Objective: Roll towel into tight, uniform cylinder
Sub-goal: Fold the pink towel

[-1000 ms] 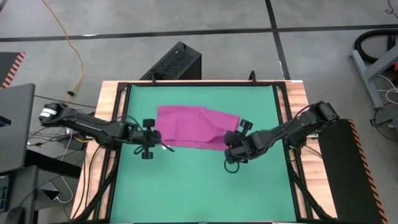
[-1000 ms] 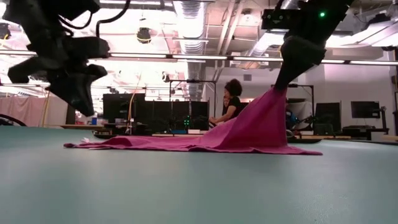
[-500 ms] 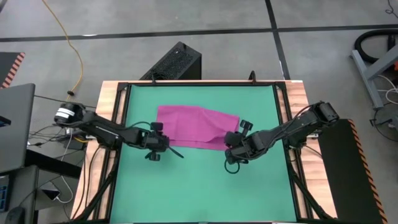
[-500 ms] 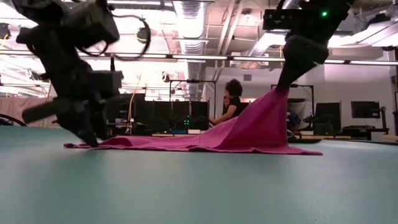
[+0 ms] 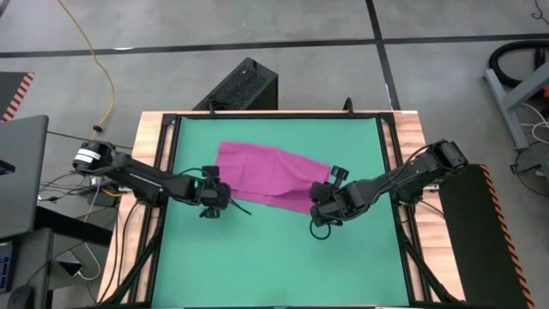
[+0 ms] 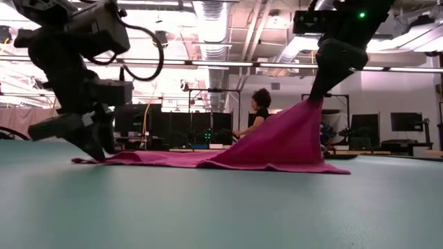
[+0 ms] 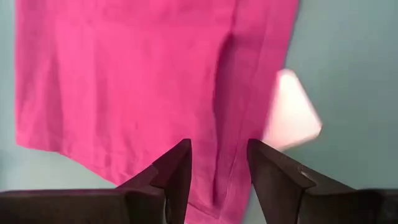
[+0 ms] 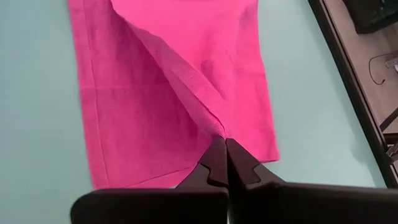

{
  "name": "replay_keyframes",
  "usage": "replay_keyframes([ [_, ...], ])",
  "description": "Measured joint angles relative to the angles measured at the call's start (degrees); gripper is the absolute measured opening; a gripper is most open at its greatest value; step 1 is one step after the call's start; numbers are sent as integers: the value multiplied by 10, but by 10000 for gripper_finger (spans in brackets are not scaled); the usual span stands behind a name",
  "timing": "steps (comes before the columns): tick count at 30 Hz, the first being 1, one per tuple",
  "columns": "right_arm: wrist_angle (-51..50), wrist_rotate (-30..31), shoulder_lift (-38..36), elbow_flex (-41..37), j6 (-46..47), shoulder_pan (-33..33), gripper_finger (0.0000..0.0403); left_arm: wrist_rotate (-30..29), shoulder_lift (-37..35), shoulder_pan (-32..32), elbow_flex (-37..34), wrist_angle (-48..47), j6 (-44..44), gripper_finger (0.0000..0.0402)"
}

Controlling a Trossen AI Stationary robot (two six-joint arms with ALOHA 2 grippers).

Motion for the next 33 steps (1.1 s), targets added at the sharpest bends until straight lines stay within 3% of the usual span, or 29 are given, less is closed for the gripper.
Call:
replay_keyframes([
  [6, 0, 0, 0, 0, 0, 0, 4, 1, -23, 2, 0, -4, 1, 146],
  [18, -2, 0, 0, 0, 0, 0, 4, -19, -3, 13, 1, 12, 27, 144],
  [25, -5, 0, 0, 0, 0, 0, 4, 45, -3, 50, 1, 32, 49, 92],
  [33, -5, -1, 0, 0, 0, 0, 4, 48, -2, 53, 1, 40, 58, 39],
])
